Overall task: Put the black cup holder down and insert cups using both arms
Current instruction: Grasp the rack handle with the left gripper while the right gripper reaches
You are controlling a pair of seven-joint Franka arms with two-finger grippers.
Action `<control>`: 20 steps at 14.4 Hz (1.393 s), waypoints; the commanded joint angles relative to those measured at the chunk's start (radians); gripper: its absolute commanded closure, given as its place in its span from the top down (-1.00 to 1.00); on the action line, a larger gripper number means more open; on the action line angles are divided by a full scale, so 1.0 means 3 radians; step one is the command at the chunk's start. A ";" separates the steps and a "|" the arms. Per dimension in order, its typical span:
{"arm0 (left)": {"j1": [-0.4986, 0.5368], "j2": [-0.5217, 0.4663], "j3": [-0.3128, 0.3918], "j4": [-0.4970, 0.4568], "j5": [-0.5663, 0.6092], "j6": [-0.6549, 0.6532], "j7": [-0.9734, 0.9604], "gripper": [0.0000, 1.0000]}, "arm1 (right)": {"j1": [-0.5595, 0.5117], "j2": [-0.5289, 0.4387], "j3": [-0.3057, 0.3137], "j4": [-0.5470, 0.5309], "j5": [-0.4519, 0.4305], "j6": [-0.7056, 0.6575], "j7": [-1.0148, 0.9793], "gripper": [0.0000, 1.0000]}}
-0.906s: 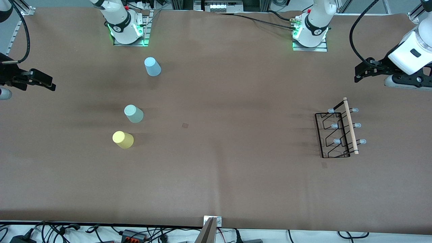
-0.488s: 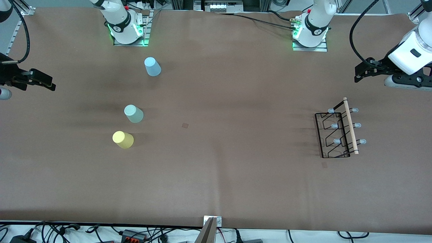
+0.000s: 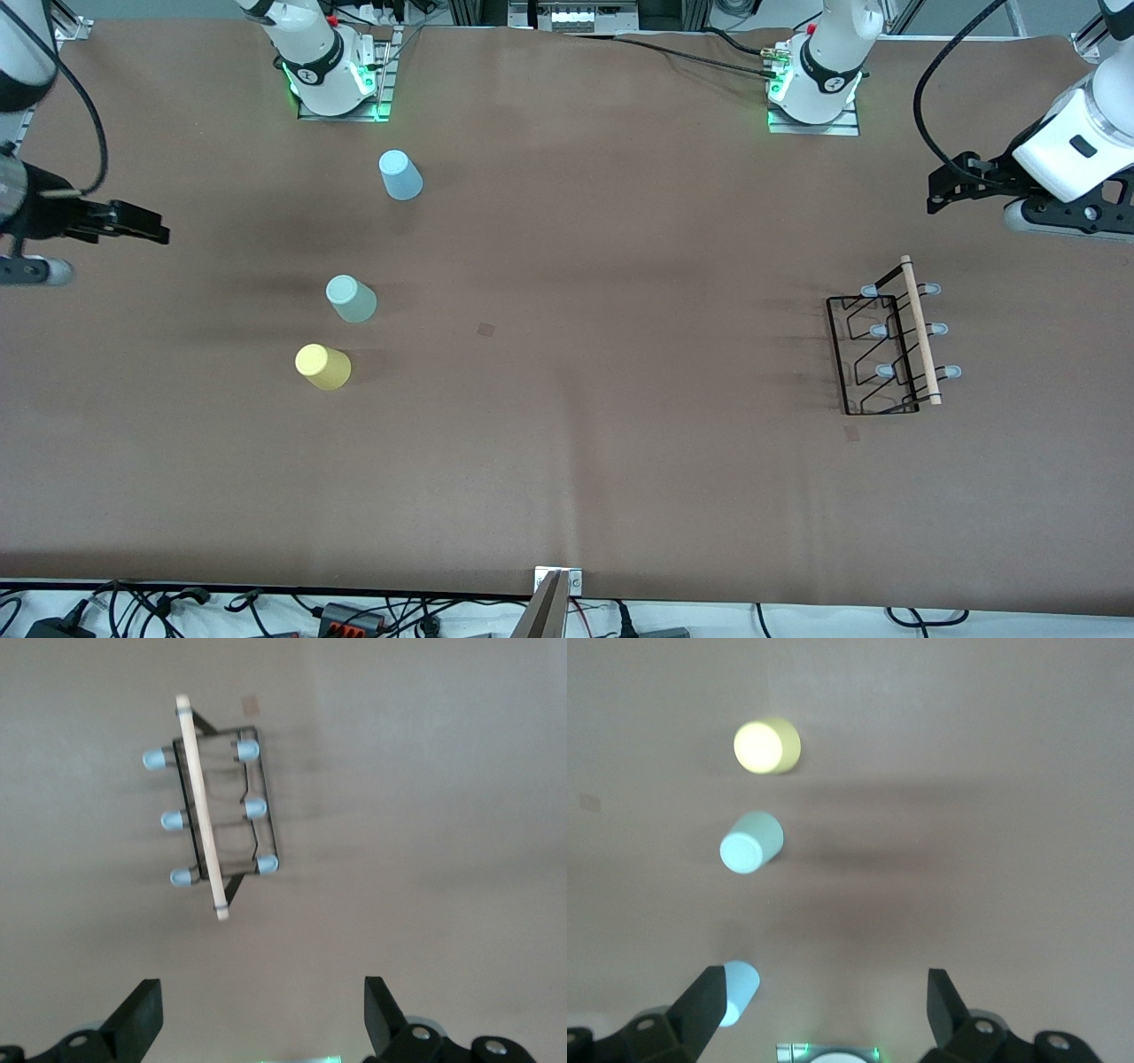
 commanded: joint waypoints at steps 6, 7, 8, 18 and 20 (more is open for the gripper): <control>0.0330 0.0896 0.0011 0.0480 0.0002 -0.0064 0.0252 1.00 | 0.0124 -0.0236 0.0058 -0.1275 0.0048 0.1428 0.0023 1.00; 0.0325 0.0957 0.0011 0.0424 0.0012 0.0079 0.0273 1.00 | 0.0164 -0.0262 0.0058 -0.1500 0.0053 0.1735 0.0024 1.00; 0.0325 0.0983 0.0016 0.0277 0.0083 0.0353 0.0278 1.00 | 0.0175 -0.0277 0.0058 -0.1685 0.0054 0.1986 0.0029 1.00; 0.0340 0.0928 -0.0024 -0.1038 0.0416 0.2601 0.0054 0.83 | 0.0660 -0.0124 0.0058 -0.2331 0.0053 0.2995 0.0775 1.00; 0.0335 0.0912 -0.0024 -0.1166 0.0416 0.2606 -0.0089 0.48 | 0.0702 0.0029 0.0058 -0.2402 0.0048 0.3291 0.0969 1.00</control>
